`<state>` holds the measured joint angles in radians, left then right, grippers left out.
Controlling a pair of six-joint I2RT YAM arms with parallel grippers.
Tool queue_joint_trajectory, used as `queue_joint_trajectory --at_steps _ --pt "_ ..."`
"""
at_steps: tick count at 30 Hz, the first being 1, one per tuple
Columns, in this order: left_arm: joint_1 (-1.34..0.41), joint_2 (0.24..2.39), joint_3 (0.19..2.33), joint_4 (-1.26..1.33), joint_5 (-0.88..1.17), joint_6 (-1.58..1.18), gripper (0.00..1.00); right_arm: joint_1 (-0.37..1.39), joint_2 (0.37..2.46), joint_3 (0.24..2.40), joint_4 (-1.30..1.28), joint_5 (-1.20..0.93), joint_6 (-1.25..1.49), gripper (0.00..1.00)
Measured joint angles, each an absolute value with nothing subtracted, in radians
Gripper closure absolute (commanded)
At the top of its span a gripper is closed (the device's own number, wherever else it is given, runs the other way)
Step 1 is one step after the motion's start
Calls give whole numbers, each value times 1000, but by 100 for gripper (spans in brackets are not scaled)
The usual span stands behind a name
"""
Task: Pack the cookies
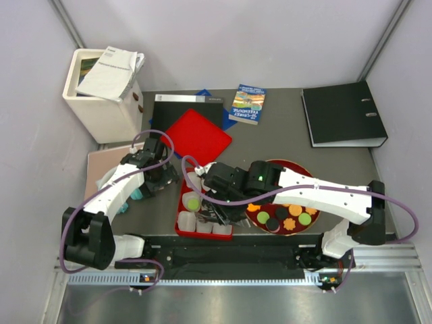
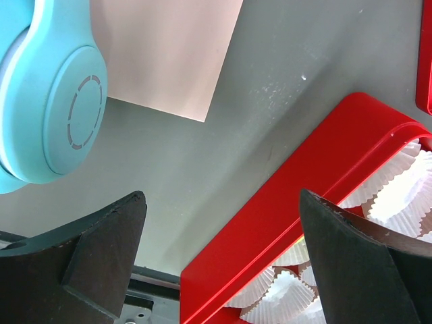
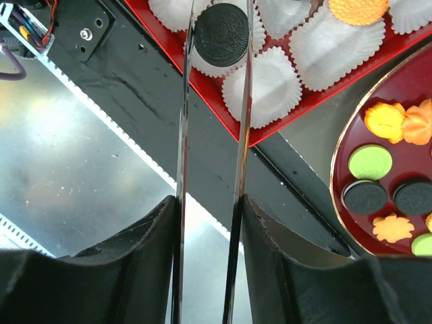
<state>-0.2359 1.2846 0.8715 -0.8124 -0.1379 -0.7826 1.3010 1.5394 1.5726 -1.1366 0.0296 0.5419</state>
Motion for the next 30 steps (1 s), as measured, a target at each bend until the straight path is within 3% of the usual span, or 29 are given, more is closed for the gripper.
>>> queue_joint_trajectory --at_steps 24,30 --pt "-236 1283 856 -809 -136 -783 1 1303 1548 1571 -1122 17 542 51" --pt "-236 1283 856 -808 -134 -783 1 1298 1548 1573 -1132 102 563 62"
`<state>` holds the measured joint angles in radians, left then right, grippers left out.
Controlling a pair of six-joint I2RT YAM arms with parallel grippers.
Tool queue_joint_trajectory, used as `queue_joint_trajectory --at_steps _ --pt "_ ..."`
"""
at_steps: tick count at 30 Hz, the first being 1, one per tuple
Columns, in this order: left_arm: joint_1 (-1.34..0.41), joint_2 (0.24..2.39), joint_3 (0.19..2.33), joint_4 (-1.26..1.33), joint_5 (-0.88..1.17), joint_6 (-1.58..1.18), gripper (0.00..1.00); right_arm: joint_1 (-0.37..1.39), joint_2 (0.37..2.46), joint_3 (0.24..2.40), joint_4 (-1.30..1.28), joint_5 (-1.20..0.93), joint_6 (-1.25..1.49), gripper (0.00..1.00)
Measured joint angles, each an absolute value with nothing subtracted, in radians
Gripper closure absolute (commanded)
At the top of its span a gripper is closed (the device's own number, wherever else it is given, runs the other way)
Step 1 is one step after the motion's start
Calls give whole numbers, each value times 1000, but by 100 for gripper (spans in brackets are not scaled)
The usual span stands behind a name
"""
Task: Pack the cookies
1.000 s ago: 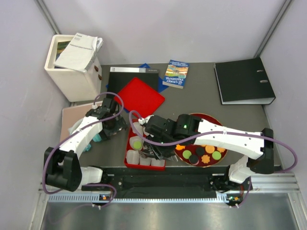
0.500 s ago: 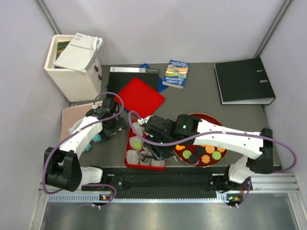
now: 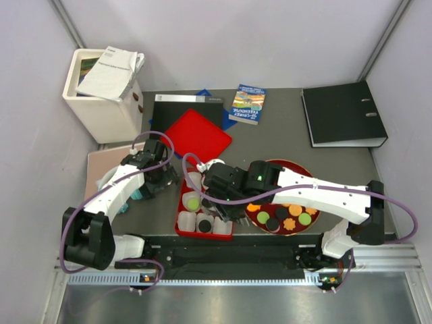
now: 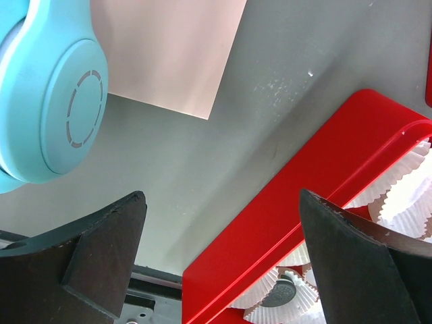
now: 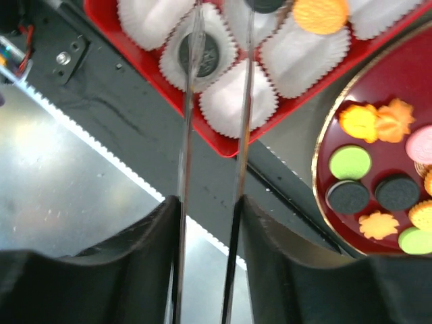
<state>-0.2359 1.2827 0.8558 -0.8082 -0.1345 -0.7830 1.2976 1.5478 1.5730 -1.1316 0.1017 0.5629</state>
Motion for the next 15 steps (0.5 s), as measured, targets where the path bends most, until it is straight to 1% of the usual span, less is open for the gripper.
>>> queue_joint_trajectory --at_steps 1,3,7,10,15 --pt "-236 1283 856 -808 -134 -783 1 1291 1547 1573 -1135 112 569 65" --pt "-236 1283 856 -808 -133 -783 1 1267 1542 1571 -1142 125 584 69" --pt "-236 1283 856 -807 -125 -783 1 1171 1515 1563 -1150 155 604 80" --pt "-236 1283 856 -807 -120 -783 1 1120 1508 1566 -1151 181 601 82" --pt "-236 1283 856 -807 -117 -783 1 1105 1532 1567 -1152 184 581 83"
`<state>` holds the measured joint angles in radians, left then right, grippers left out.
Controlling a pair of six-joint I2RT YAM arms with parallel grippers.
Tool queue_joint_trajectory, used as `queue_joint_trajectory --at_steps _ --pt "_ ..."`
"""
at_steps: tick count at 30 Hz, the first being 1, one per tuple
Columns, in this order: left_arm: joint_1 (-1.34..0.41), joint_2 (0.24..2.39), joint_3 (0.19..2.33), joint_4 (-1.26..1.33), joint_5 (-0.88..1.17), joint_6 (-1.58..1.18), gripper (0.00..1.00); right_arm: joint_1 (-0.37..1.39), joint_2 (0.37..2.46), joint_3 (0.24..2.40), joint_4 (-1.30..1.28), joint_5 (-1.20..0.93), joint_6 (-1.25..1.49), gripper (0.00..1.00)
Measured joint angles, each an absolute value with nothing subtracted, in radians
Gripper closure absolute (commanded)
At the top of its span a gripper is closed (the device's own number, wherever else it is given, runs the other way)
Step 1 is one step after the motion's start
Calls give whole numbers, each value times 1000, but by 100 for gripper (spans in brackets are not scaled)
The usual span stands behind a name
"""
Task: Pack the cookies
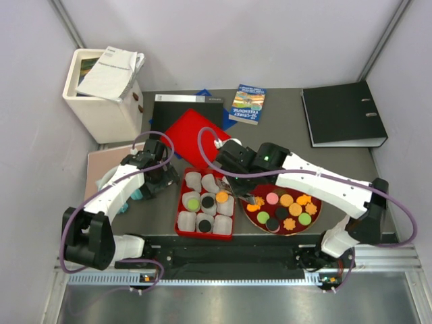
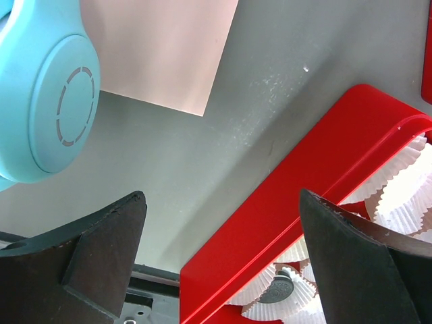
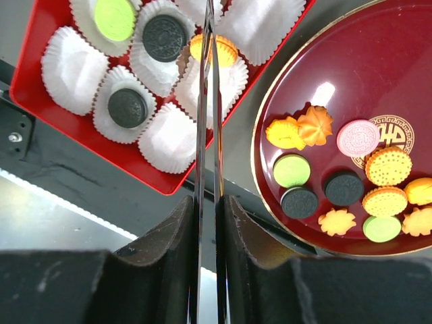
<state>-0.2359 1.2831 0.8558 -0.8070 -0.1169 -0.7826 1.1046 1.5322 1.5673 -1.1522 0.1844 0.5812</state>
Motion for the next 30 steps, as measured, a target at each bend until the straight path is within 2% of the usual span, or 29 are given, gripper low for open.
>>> queue_joint_trajectory --at_steps 9,30 --pt "-236 1284 856 -807 -116 -781 1 1090 1606 1567 -1142 178 550 83" --pt "-236 1299 856 -798 -116 -777 1 1077 1578 1496 -1108 126 534 83"
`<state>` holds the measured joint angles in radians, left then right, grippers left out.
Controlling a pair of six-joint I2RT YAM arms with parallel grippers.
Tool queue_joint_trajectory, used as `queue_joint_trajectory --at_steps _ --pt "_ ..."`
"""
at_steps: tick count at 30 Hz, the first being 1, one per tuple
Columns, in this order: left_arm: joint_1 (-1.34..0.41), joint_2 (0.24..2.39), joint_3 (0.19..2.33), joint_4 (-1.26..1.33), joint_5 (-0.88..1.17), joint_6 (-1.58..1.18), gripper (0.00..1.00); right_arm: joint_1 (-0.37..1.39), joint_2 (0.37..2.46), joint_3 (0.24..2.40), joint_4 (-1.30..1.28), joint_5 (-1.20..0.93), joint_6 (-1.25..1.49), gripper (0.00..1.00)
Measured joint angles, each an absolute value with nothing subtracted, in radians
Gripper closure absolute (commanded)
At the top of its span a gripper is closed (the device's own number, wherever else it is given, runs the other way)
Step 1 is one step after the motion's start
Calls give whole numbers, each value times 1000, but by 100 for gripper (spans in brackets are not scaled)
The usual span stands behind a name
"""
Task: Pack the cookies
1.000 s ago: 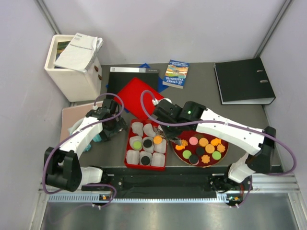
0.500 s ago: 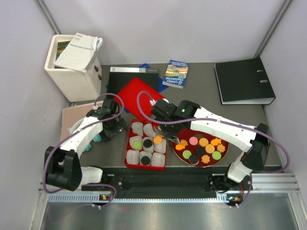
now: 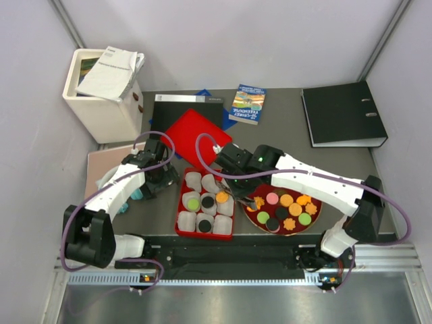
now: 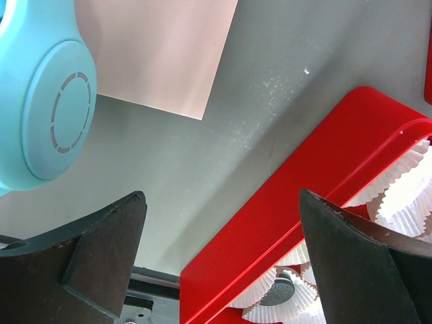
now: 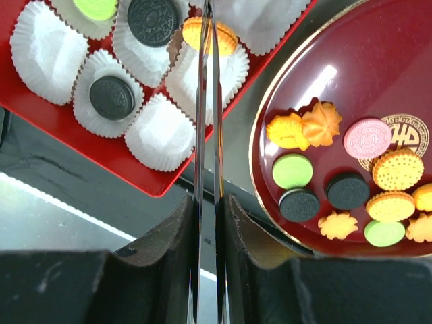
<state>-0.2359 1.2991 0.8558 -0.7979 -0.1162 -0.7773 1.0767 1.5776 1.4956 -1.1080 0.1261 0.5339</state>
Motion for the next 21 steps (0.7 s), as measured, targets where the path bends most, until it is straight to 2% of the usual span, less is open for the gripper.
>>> queue_joint_trajectory --at_steps 21 --pt "-236 1301 856 -793 -114 -778 1 1102 1474 1460 -1147 126 547 84"
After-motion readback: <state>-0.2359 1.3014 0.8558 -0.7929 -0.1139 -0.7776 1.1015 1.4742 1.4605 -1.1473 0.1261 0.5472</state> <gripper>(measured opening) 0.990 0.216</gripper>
